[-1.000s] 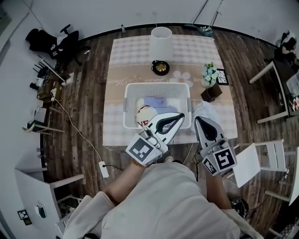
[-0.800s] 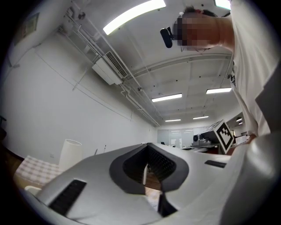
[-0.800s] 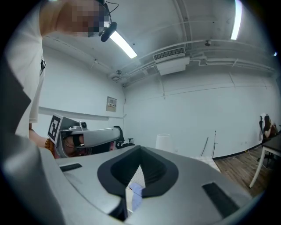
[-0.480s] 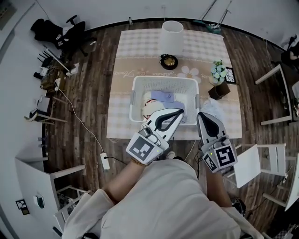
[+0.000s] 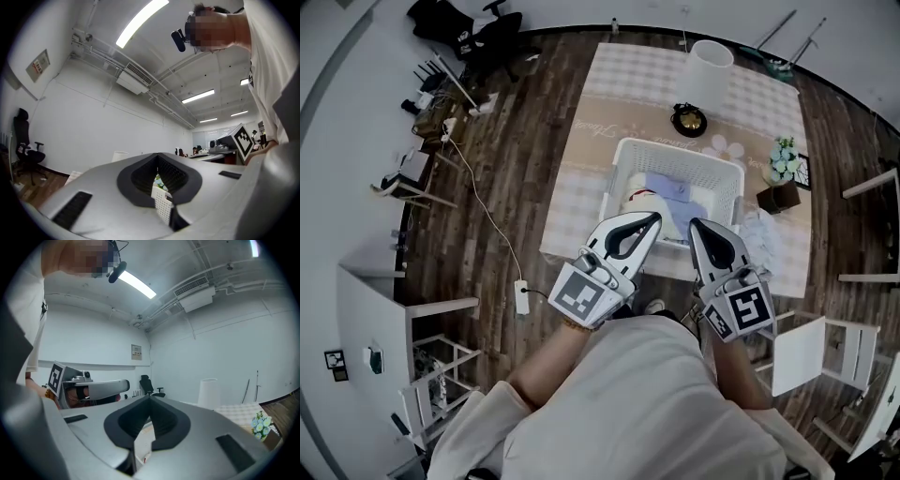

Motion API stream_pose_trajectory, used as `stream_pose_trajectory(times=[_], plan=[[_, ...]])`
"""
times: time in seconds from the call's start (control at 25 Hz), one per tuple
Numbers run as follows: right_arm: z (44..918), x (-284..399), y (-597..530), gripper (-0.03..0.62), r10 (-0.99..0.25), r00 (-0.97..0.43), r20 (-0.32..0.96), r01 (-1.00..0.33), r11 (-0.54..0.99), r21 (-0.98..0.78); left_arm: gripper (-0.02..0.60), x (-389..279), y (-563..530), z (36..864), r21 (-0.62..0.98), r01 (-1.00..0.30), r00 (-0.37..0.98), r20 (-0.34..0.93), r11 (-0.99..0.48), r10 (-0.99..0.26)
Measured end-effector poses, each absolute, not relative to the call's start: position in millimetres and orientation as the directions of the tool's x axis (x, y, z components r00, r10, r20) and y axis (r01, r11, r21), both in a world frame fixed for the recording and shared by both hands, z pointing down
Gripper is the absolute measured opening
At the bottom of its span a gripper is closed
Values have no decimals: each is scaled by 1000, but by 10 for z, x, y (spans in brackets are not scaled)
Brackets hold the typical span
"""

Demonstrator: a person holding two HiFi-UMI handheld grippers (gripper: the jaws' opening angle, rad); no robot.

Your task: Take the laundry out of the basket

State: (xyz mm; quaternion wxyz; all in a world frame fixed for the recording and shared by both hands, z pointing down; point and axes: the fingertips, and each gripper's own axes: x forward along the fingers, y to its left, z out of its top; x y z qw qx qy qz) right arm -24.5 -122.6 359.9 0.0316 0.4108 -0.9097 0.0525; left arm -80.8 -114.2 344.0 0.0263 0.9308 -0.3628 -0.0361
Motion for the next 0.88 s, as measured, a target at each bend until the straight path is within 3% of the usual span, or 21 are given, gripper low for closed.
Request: stream_pose_trajectory(times=[0.24,0.32,0.36,0.4,0.44,0.6,0.88], plan=[[3685,-271,-1292,-2,-727,-671,147,-737,675,-24,32,-832,-1202,3583,60,-655,755,25,-753,-655],[3773,-268,-1330,56,-701,-682,207,-713,701,26,146,-767,-1248,3632,21,-614,789,66,-789,-611],[3830,-270,-1350,136,-685,-686,243,-697,716,51,216,-737,-1271,3652,-22,-587,805,83,-809,-587],[3893,-267,-1370,273,-671,-687,278,-682,728,74,256,-714,-1293,3672,-76,-560,819,99,-825,-565],[3949,-256,-1389,319,-662,-683,308,-670,736,96,272,-697,-1313,3691,-123,-536,828,119,-835,-549],[4064,-175,-1443,319,-640,-665,385,-635,756,159,275,-633,-1382,3798,-198,-466,839,209,-862,-502],[4570,-134,-1647,319,-482,-602,636,-433,867,247,276,-475,-1637,4435,-243,-239,786,520,-940,-334]])
